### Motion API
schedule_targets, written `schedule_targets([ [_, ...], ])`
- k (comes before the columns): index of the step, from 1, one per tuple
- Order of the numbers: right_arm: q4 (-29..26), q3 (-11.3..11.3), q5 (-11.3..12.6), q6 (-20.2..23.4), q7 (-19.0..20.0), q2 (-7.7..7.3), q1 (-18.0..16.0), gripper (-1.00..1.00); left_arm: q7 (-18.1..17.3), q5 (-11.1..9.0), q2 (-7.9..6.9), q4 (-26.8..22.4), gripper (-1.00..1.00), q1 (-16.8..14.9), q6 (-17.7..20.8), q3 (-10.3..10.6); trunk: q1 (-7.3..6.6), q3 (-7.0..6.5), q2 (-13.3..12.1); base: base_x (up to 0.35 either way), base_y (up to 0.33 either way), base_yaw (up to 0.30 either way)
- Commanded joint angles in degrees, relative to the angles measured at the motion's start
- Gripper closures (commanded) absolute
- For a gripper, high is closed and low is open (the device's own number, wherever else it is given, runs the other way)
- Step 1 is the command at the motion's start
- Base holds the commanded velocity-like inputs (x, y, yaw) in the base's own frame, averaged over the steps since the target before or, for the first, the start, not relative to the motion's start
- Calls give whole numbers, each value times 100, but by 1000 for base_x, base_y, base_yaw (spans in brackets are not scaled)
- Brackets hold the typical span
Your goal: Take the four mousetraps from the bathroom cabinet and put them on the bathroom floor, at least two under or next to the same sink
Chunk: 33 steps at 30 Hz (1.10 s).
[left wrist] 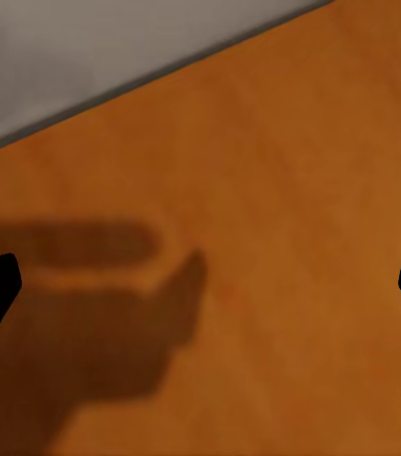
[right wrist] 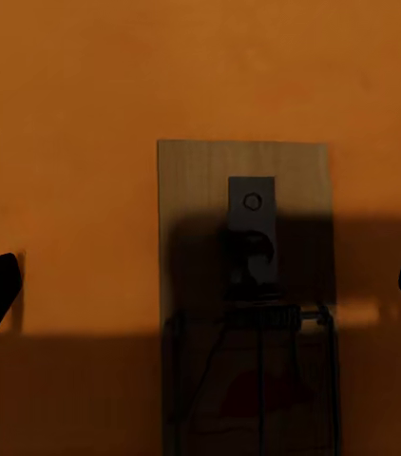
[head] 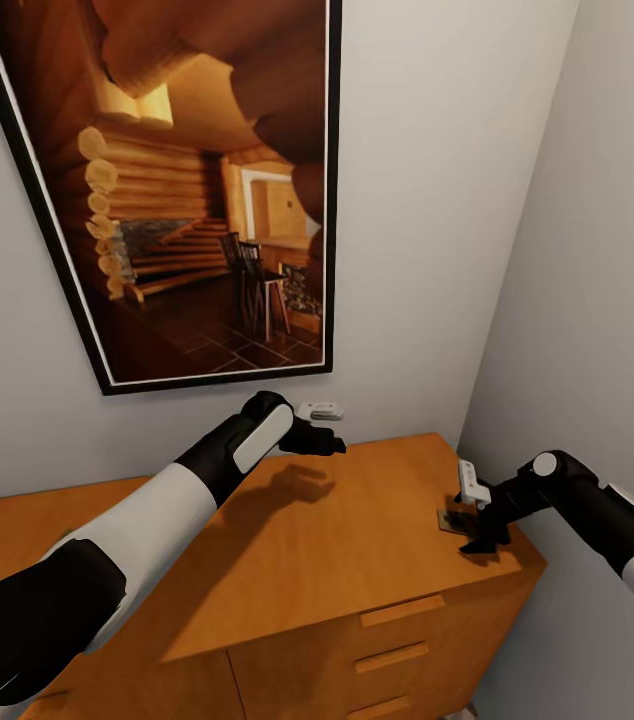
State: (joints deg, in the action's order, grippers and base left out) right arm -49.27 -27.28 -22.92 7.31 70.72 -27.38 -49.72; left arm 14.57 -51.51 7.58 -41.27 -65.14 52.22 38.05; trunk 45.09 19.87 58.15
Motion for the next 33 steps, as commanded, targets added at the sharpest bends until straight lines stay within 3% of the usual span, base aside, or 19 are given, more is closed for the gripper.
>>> schedule_targets([
  [1, -5, -14, -2, 60, 12, -4, -3, -100, 55, -61, 0, -4, -100, -7, 7, 17, 24, 27, 46, 0, 0, 0],
  [20, 5, -13, -2, 60, 11, -9, -3, -100, 55, -61, 7, -22, -100, -7, 7, 17, 46, 45, 87, 0, 0, 0],
  [24, 5, -14, -2, 60, 11, -10, -3, -100, 55, -61, 7, -22, -100, -7, 7, 18, 134, 117, 247, 0, 0, 0],
  [33, 5, -14, -2, 60, 11, -5, -3, -100, 55, -61, 7, -30, -100, -7, 7, 16, 134, 117, 247, 0, 0, 0],
])
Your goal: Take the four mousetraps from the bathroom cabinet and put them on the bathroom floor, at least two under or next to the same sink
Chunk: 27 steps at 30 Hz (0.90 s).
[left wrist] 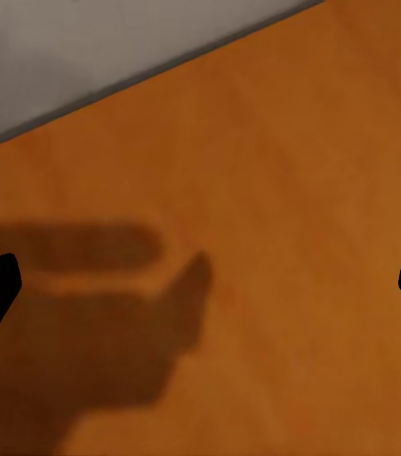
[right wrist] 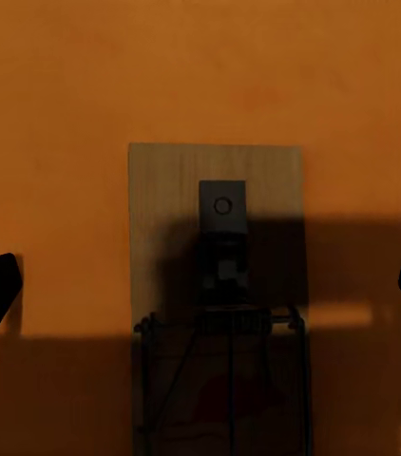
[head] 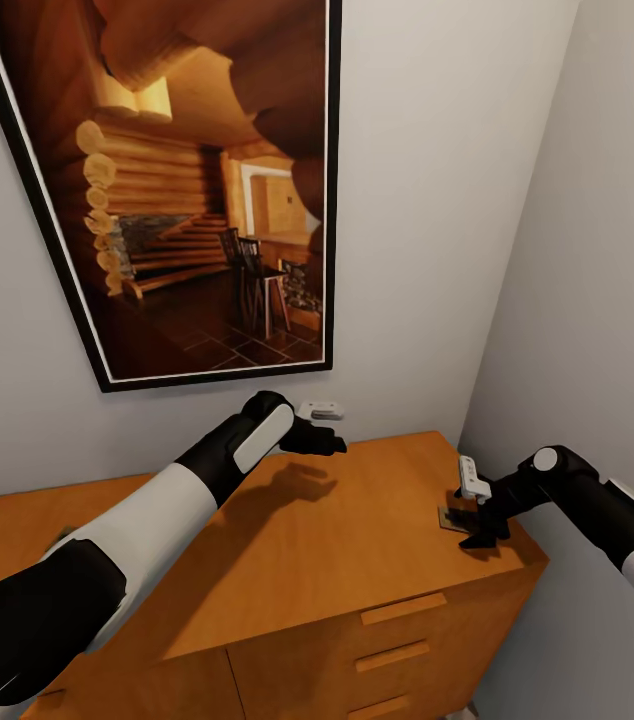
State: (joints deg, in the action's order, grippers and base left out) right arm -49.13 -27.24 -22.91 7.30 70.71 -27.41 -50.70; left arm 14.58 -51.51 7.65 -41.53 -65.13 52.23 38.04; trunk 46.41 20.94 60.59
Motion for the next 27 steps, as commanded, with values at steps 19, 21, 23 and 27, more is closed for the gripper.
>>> schedule_targets([
  [19, -9, -18, -3, 61, 7, -1, 96, -100, 54, -61, -1, 4, -100, -8, 7, 17, 90, 81, 163, 0, 0, 0],
  [21, -9, -18, -3, 61, 6, -1, 96, -100, 54, -61, -1, 4, -100, -8, 7, 17, 90, 81, 163, 0, 0, 0],
  [23, -9, -18, -3, 61, 5, -1, 96, -100, 54, -61, -1, 5, -100, -8, 7, 16, 90, 81, 163, 0, 0, 0],
  [27, -9, -18, -3, 61, 4, -1, 96, -100, 54, -62, -1, -2, -100, -8, 7, 18, 90, 81, 163, 0, 0, 0],
])
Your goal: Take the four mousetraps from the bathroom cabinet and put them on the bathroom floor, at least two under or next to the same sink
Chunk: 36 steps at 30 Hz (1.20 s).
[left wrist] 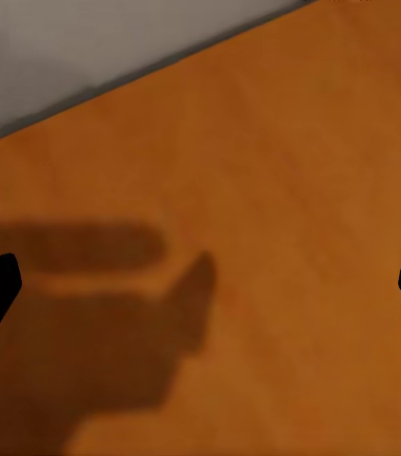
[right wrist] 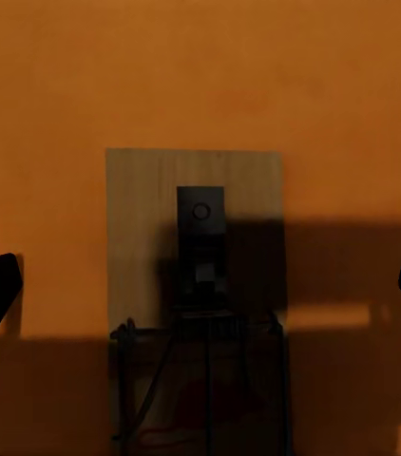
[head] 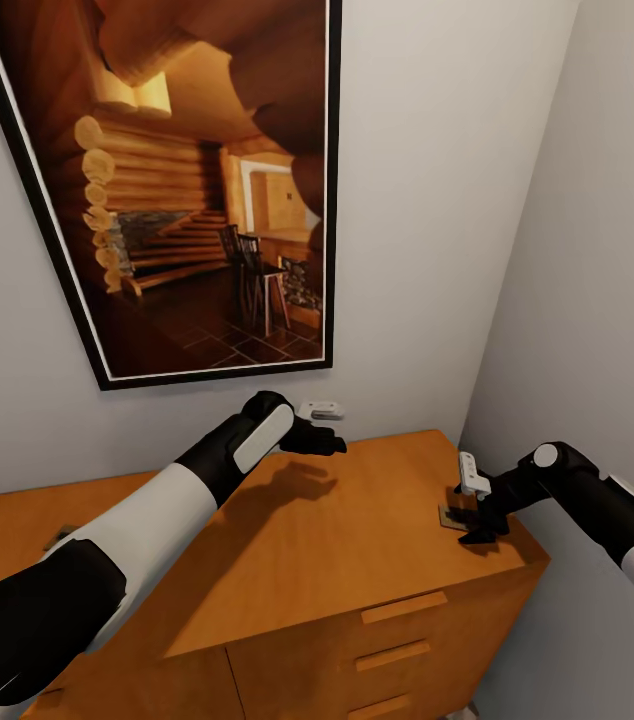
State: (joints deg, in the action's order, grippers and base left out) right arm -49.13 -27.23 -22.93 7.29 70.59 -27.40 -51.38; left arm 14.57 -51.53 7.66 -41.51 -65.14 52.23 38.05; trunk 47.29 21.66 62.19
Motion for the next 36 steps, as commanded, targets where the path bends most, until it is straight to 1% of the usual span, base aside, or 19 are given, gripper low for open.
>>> schedule_targets([
  [1, -9, -19, -1, 62, 16, -2, 163, -100, 54, -102, -1, -5, -100, -8, 4, 15, 2, 9, 3, 0, 0, 0],
  [11, -1, -19, -1, 55, 22, -2, 163, -100, 54, -137, -1, -6, -100, -8, -2, 12, 2, 9, 3, 0, 0, 0],
  [12, 0, -19, -1, 54, 24, -2, 163, 100, 54, -138, -1, -6, -100, -8, -2, 13, 2, 9, 3, 0, 0, 0],
  [32, 6, -28, -5, 62, 27, -2, 163, 100, 54, -138, -10, -6, -100, -8, -2, 9, 2, 9, 3, 0, 0, 0],
  [36, -74, -17, -17, 71, 66, -7, 163, 100, 54, -138, -10, 1, -100, -8, -2, 9, 2, 9, 3, 0, 0, 0],
])
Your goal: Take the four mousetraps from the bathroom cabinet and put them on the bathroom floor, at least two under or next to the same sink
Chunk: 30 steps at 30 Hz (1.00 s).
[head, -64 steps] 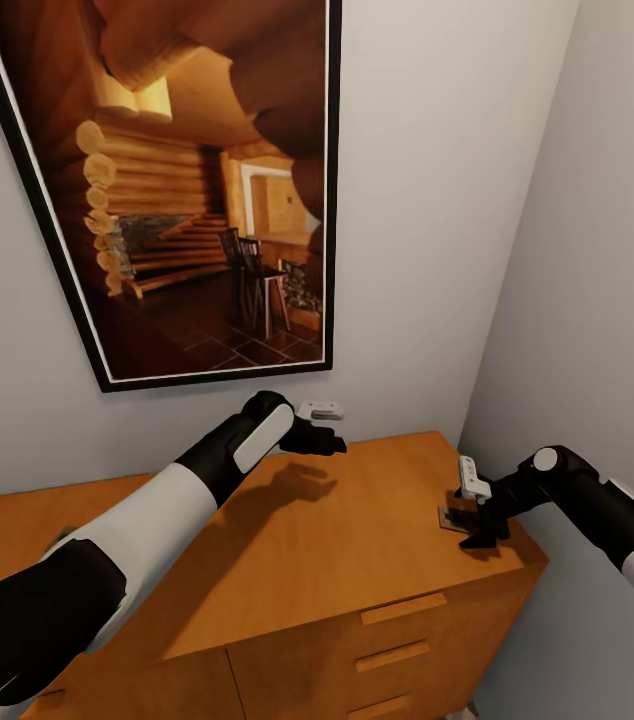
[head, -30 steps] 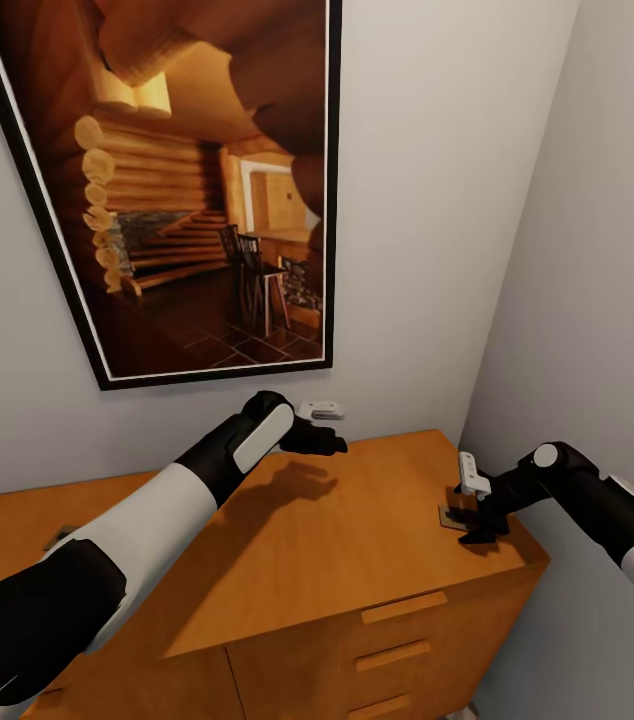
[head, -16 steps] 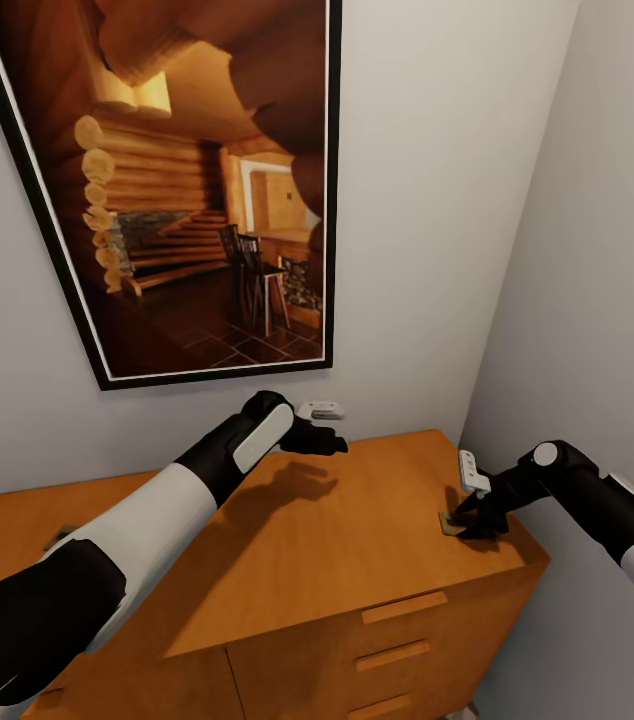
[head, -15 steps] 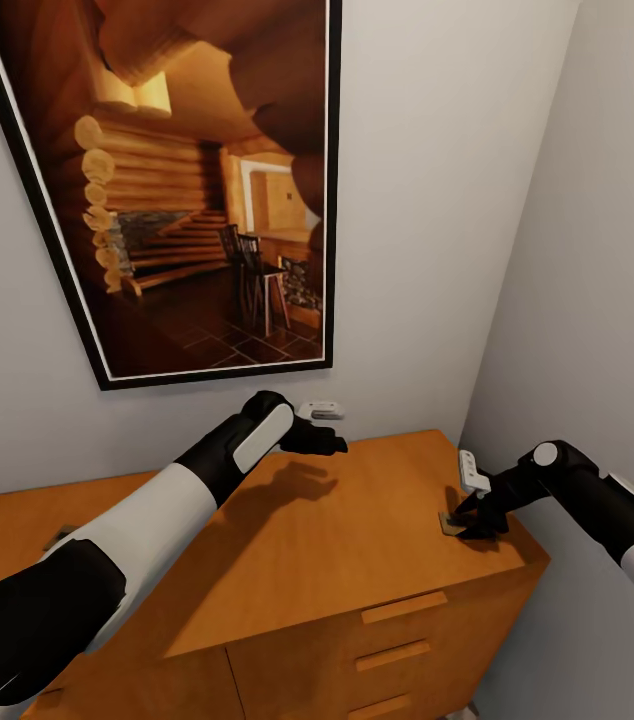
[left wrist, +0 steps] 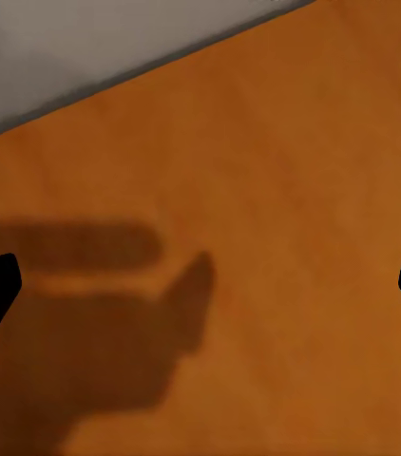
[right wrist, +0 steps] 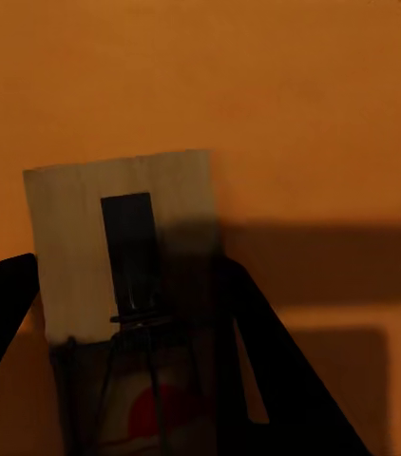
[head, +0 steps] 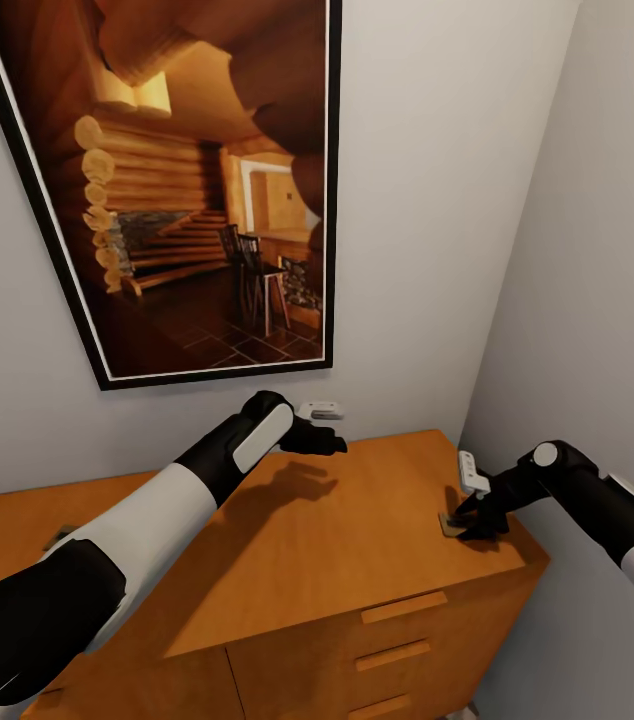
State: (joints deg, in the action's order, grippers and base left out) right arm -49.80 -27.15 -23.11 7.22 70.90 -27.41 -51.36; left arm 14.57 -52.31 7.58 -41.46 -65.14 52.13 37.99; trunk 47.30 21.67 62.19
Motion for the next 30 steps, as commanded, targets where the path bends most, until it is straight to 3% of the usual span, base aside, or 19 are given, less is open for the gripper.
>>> schedule_targets([
  [1, -31, -21, 1, 102, 46, -5, 162, 100, 55, -60, -2, -4, -100, -7, 6, 15, 1, 9, 4, 0, 0, 0],
  [4, -216, -25, -7, 436, 60, -2, 162, 100, 55, -60, -2, 1, -100, -7, 1, 16, 1, 9, 4, 0, 0, 0],
  [5, -510, -26, -14, 721, 63, -1, 162, 100, 55, -60, -2, 4, -100, -7, 5, 17, 1, 9, 4, 0, 0, 0],
  [13, -1440, -34, -67, 1528, 169, -9, 162, 100, 55, -60, -2, 13, -100, -7, 7, 18, 1, 9, 4, 0, 0, 0],
  [30, -2094, -9, -62, 1878, 275, -31, 162, 100, 55, -60, -2, 15, -100, -7, 8, 18, 1, 9, 4, 0, 0, 0],
])
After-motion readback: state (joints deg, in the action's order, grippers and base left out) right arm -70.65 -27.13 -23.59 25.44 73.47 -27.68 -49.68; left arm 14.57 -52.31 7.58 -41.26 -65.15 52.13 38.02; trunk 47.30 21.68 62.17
